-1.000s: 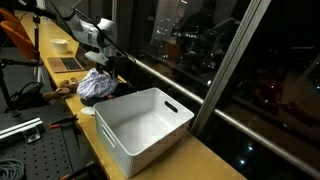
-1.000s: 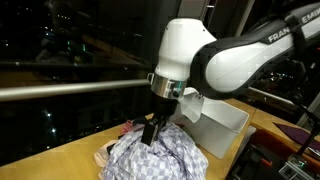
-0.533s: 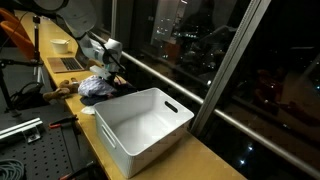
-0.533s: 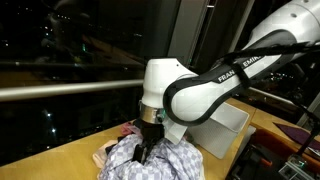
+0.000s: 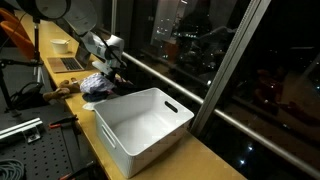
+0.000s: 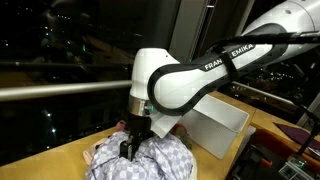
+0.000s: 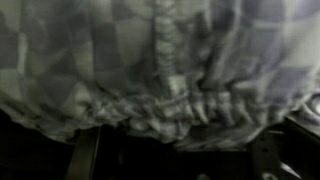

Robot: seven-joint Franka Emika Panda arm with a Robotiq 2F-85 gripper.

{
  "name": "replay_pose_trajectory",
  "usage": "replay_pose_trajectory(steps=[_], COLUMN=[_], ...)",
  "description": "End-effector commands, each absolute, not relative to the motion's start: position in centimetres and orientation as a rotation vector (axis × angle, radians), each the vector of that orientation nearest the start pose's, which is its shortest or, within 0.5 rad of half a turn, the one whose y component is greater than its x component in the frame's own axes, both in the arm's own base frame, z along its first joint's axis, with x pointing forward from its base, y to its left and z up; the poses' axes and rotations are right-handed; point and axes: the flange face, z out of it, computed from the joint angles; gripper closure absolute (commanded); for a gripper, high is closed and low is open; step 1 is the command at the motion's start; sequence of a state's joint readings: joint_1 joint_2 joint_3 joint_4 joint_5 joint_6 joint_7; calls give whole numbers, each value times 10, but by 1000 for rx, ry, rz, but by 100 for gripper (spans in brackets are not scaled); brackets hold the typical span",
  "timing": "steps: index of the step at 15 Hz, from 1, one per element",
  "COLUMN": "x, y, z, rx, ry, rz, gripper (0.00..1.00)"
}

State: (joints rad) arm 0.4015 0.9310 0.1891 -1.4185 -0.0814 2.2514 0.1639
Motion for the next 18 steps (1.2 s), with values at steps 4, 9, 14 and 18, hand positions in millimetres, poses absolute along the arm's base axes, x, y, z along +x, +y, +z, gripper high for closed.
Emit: replay_pose_trajectory(steps=[4,9,14,18], x=[604,568,527,500], y=[443,481,455,408], z=[190,274,356,408], rx=[-3019,-3085,-3160,-3196], ry=[-620,-541,-319,-156], rz=[99,-28,-156,-231], gripper=[100,99,99,99])
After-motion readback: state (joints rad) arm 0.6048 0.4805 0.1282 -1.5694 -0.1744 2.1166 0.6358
